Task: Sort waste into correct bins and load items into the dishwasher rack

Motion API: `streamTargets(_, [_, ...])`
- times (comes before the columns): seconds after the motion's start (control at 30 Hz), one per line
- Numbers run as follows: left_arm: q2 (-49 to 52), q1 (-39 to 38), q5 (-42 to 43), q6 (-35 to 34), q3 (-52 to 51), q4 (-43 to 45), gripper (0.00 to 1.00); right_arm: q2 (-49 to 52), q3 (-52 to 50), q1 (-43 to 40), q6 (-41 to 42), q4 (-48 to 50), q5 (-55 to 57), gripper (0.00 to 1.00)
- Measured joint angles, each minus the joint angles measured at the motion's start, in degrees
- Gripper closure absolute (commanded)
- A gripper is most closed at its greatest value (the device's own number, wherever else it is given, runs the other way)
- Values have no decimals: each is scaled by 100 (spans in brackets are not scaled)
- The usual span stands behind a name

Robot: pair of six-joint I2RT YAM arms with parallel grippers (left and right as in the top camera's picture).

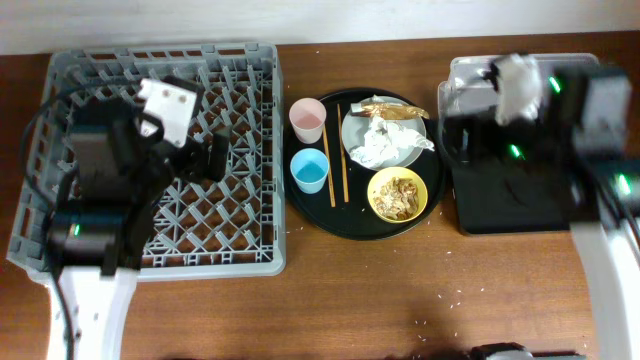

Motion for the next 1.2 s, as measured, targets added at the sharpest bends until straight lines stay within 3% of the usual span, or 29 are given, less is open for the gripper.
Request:
streamTargets(0.13, [706,0,103,-2,116,-79,1,1539,979,450,-35,-221,251,2])
streamTargets(0.43, [1727,0,127,-2,120,-107,1,3329,1093,824,-142,428,125,1])
streamTargets(0.77, [2326,0,129,-2,120,-109,1,4660,1095,824,24,636,994,0])
streamTargets(1.03, [2330,0,127,-2,120,-107,1,5169,1095,938,37,887,1279,4])
streamTargets(1.2, [2330,0,127,-2,120,-107,1,5307,1095,1064,28,1196,1668,13])
